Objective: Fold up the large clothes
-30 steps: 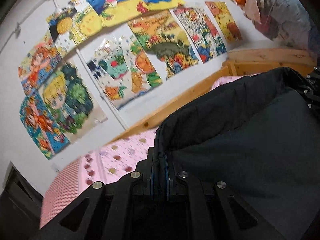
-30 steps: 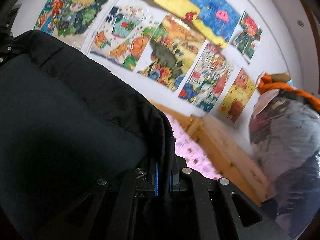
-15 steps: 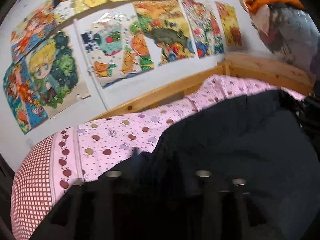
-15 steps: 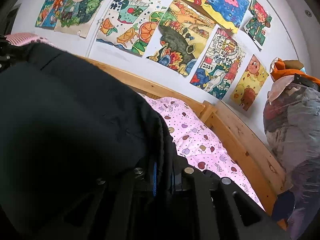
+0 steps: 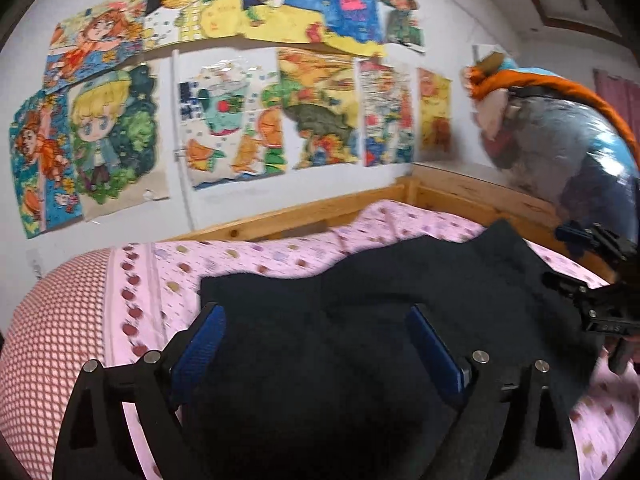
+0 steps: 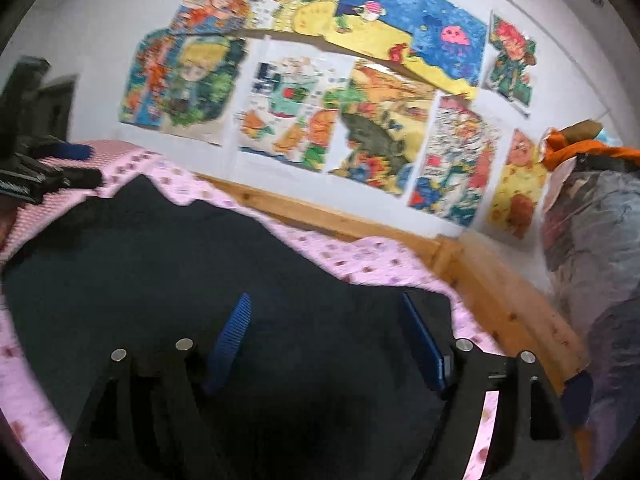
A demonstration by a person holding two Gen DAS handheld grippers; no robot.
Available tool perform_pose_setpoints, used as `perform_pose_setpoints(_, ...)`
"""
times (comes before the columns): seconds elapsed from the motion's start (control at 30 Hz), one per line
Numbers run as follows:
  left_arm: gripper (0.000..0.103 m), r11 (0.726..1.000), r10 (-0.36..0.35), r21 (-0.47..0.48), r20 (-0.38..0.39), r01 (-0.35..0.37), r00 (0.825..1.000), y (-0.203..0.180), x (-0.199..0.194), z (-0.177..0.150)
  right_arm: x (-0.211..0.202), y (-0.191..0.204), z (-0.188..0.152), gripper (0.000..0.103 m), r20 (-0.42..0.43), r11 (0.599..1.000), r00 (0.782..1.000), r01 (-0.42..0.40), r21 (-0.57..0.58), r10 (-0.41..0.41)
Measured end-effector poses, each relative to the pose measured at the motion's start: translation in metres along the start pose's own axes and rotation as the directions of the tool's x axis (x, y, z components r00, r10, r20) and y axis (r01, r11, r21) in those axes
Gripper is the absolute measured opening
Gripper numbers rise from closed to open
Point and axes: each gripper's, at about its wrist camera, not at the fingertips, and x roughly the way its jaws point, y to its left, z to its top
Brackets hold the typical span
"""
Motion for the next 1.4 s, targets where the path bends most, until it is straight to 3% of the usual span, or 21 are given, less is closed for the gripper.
perform_pose_setpoints(0.17, 0.093, 0.995, -0.097, 0.028, -0.075, 0.099, 0.992, -0.019, -0.003, -0.022, -0.002, 0.008, -0.022, 0.073, -0.075, 0.991, 0.988, -0.129, 0.043, 0.132)
perform_pose_setpoints(0.43, 0.094, 0.991, -0.098, 0.079, -0.140, 0.110, 0.985, -0.040, 0.033, -0.032, 0.047, 0.006, -0.036, 0.073, -0.152, 0.965, 0.960, -0.210, 0.159, 0.234)
perform_pose_setpoints(0.5, 0.100, 0.994, -0.081, 0.062, -0.151, 0.091, 0.985, -0.038, 0.047, -0.027, 0.063, 0.002, -0.035, 0.075, -0.163, 0.961, 0.958, -0.206, 0.185, 0.237)
perform_pose_setpoints(0.77, 0.103, 1.000, 0.014, 0.030, -0.248, -0.007, 0.969, -0.020, 0.103, -0.007, 0.115, -0.002, -0.024, 0.080, -0.248, 0.976, 0.950, -0.154, 0.153, 0.189)
perform_pose_setpoints(0.9, 0.103, 0.999, 0.022, -0.033, -0.300, -0.033, 0.954, -0.004, 0.130, -0.006, 0.134, -0.004, -0.021, 0.085, -0.282, 0.979, 0.944, -0.126, 0.162, 0.169)
perform_pose_setpoints(1.13, 0.103, 0.995, 0.024, -0.086, -0.321, -0.054, 0.947, 0.012, 0.148, 0.000, 0.158, -0.031, -0.023, 0.086, -0.314, 0.959, 0.935, -0.078, 0.272, 0.166)
perform_pose_setpoints(1.27, 0.103, 0.977, 0.028, -0.191, -0.326, -0.095, 0.945, 0.038, 0.159, 0.005, 0.173, -0.063, -0.033, 0.086, -0.349, 0.939, 0.930, 0.015, 0.343, 0.113)
perform_pose_setpoints(1.4, 0.103, 0.951, 0.009, -0.287, -0.344, -0.114, 0.939, 0.058, 0.170, -0.002, 0.189, -0.079, -0.051, 0.086, -0.370, 0.909, 0.918, 0.027, 0.415, 0.142)
